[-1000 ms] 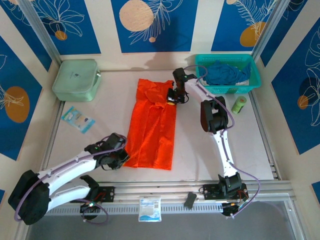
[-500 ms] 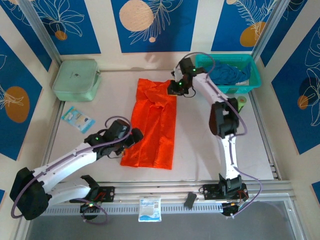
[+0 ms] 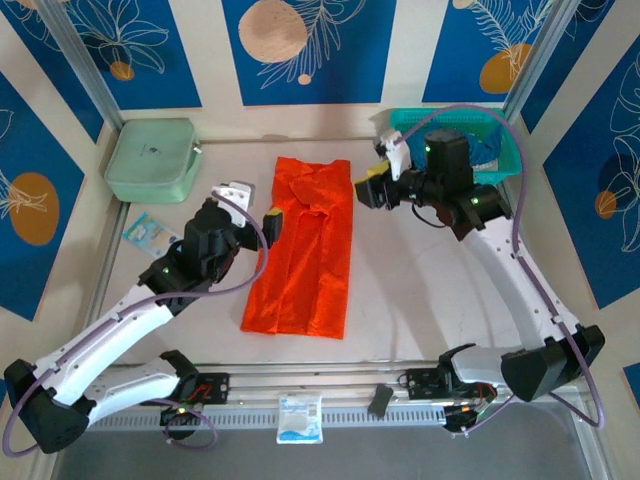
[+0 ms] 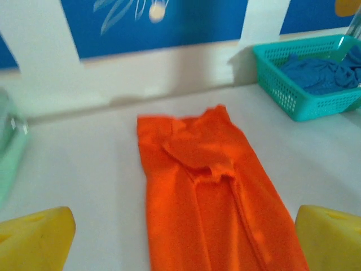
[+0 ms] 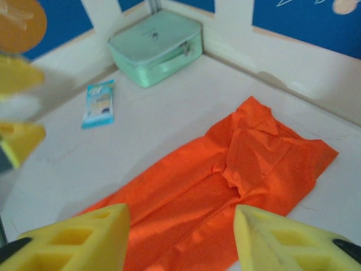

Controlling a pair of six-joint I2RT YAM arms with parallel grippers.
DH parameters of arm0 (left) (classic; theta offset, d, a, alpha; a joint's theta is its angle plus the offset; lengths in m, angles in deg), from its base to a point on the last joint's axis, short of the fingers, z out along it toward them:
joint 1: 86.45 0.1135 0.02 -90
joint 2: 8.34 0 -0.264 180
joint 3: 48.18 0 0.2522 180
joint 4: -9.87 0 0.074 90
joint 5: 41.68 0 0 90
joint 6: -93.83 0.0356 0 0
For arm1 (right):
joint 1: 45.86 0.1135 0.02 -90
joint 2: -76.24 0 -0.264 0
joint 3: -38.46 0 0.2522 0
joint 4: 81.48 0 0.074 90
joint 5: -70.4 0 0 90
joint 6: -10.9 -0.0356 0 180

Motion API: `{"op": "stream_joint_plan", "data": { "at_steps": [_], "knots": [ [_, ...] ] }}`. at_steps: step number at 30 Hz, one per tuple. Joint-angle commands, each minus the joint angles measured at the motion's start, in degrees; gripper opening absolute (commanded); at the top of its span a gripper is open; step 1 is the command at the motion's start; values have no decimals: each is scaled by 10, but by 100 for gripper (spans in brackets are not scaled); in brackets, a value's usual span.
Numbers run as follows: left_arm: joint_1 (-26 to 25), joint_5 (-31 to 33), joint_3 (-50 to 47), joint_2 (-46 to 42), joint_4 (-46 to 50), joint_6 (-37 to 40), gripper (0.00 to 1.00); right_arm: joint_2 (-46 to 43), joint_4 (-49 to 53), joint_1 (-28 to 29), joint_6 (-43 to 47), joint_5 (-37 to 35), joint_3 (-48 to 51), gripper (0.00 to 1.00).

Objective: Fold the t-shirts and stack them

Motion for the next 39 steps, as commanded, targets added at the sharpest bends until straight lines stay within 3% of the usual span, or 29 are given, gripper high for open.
{"op": "stream_joint_plan", "data": {
  "at_steps": [1,3,6,9,13,16,29,39],
  "knots": [
    [0,-55,-49,-24,-168,239,99,-41,6,29,147,24,49,63],
    [0,-112,-83,-41,-216,333,99,-68,28,53,242,23,74,65],
    [0,-189,-101,-61,-181,476,99,-100,97,102,393,0,103,70],
    [0,-220,-78,-65,-48,588,97,-108,174,144,488,-33,113,70],
    [-1,-227,-36,-46,143,706,96,-85,255,190,525,-67,115,71],
    [-2,-221,-28,-37,225,761,95,-59,278,233,552,-107,140,71],
    [-54,-204,-97,-53,360,861,91,91,202,362,589,-190,222,70],
    [-66,-227,-142,-48,377,843,90,177,144,396,566,-204,248,61]
  ]
}}
